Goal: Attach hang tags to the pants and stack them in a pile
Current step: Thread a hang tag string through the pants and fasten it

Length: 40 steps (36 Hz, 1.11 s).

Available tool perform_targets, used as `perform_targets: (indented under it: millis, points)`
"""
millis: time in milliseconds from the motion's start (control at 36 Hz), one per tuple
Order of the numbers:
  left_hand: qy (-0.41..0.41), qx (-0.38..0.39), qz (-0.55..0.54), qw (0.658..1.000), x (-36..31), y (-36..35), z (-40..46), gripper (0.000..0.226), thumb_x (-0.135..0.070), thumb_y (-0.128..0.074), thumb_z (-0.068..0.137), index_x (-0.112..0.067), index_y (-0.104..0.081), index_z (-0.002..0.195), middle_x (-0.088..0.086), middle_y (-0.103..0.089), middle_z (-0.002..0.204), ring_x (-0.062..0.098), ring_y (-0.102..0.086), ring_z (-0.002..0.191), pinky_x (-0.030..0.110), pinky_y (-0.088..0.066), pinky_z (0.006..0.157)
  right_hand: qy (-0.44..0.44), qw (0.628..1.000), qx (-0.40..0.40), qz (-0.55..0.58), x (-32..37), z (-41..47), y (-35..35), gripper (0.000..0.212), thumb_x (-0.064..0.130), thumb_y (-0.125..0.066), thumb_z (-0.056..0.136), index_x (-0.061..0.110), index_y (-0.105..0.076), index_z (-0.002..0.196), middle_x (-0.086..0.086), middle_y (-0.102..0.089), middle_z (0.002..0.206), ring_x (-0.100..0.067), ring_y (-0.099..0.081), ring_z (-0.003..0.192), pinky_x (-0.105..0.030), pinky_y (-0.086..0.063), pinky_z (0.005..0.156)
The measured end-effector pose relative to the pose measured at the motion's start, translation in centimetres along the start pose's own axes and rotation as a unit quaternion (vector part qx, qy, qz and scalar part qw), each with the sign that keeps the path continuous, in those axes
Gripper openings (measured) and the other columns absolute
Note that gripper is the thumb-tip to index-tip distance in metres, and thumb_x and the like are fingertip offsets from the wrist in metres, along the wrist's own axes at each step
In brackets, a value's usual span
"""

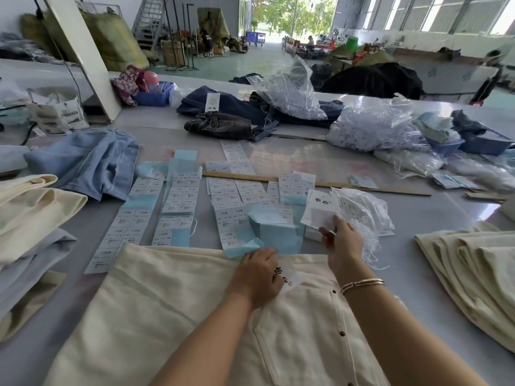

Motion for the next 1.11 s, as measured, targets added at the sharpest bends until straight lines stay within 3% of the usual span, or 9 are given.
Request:
perform_targets:
  millis: [111,222,306,417,556,639,722,889,1111]
  points:
    - [-0.006,-0.041,-0.060,0.997,-0.7,1.9,0.0,0.018,-0.017,-0.054,0.083,-0.008,-0.061,0.097,0.004,-0.054,0.135,0.021,-0.047,0.123,0.029,-0.029,0.101,-0.030,0.984,0.043,0.170,-0.9,-3.4,1.4,0.007,0.012,-0.051,0.097,0.009,-0.056,0.101,-0.007,-0.071,0.075,-0.019,-0.071,0.062,-0.024,-0.056,0.053]
    - [0.084,-0.092,-0.248,0.961,-0.4,5.4,-0.5,0.009,-0.014,-0.056,0.093,-0.005,-0.059,0.095,0.009,-0.063,0.093,0.027,-0.058,0.086,0.028,-0.044,0.073,-0.012,0.981,0.058,0.185,-2.5,-6.1,3.7,0.013,0.014,-0.047,0.099,0.007,-0.058,0.103,-0.007,-0.074,0.077,-0.018,-0.073,0.073,-0.028,-0.060,0.065]
    - [0.201,-0.097,-0.413,0.883,1.3,6.5,-2.2,0.011,-0.018,-0.049,0.099,-0.012,-0.056,0.104,0.005,-0.062,0.094,0.019,-0.058,0.079,0.015,-0.043,0.058,-0.016,0.983,0.049,0.174,-4.3,-7.5,5.0,0.014,0.013,-0.046,0.100,0.007,-0.058,0.101,-0.008,-0.074,0.081,-0.019,-0.073,0.078,-0.030,-0.060,0.071]
    - [0.340,-0.028,-0.632,0.696,2.4,3.0,-7.3,0.017,-0.015,-0.045,0.101,-0.009,-0.061,0.103,0.010,-0.069,0.093,0.024,-0.065,0.082,0.030,-0.054,0.069,0.050,0.992,0.060,0.098,-5.0,-9.0,5.4,0.019,0.012,-0.049,0.099,0.006,-0.064,0.090,-0.013,-0.071,0.088,-0.018,-0.072,0.082,-0.026,-0.059,0.075]
    - [0.427,-0.008,-0.660,0.618,4.3,0.4,-11.9,0.022,-0.011,-0.045,0.101,-0.006,-0.061,0.087,0.011,-0.068,0.074,0.025,-0.063,0.065,0.031,-0.051,0.062,0.256,0.930,0.174,-0.200,-4.4,-12.6,2.4,0.018,0.003,-0.054,0.094,0.006,-0.071,0.098,-0.002,-0.071,0.098,-0.008,-0.066,0.094,-0.017,-0.049,0.086]
    - [0.436,0.003,-0.617,0.655,4.7,0.2,-11.7,0.019,-0.011,-0.048,0.099,-0.003,-0.063,0.090,0.013,-0.067,0.077,0.026,-0.063,0.065,0.030,-0.050,0.061,0.396,0.814,0.231,-0.357,-4.9,-16.0,0.5,0.020,-0.002,-0.060,0.088,0.008,-0.073,0.100,0.001,-0.065,0.107,0.003,-0.055,0.101,-0.004,-0.038,0.089]
    - [0.428,0.005,-0.592,0.682,4.5,0.2,-11.0,0.021,-0.013,-0.049,0.099,-0.002,-0.065,0.092,0.014,-0.067,0.080,0.027,-0.062,0.067,0.032,-0.050,0.064,0.412,0.759,0.291,-0.411,-6.2,-17.6,-0.5,0.021,0.006,-0.062,0.089,0.009,-0.072,0.108,0.001,-0.062,0.116,0.001,-0.055,0.108,-0.007,-0.039,0.093]
    - [0.418,0.020,-0.651,0.634,4.2,-0.2,-11.2,0.031,-0.018,-0.038,0.104,-0.005,-0.064,0.094,0.012,-0.069,0.077,0.024,-0.064,0.062,0.030,-0.051,0.060,0.475,0.695,0.277,-0.463,-6.6,-18.9,-0.9,0.023,0.016,-0.063,0.089,0.011,-0.073,0.109,-0.003,-0.067,0.115,-0.010,-0.064,0.102,-0.019,-0.048,0.089]
    - [0.400,0.024,-0.579,0.710,4.4,-0.6,-10.8,0.027,-0.017,-0.039,0.103,-0.010,-0.063,0.092,0.008,-0.067,0.083,0.022,-0.062,0.070,0.028,-0.049,0.065,0.343,0.890,0.104,-0.283,-4.7,-14.7,2.1,0.020,0.002,-0.058,0.091,0.015,-0.072,0.097,0.010,-0.061,0.062,-0.001,-0.052,0.054,-0.009,-0.040,0.056]
Point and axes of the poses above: each hand's wrist, its own z-axis towards the middle knuckle, its own y-axis out of the back of the hand, x = y × z, the point moved 9 cm from there along z, towards the middle knuckle
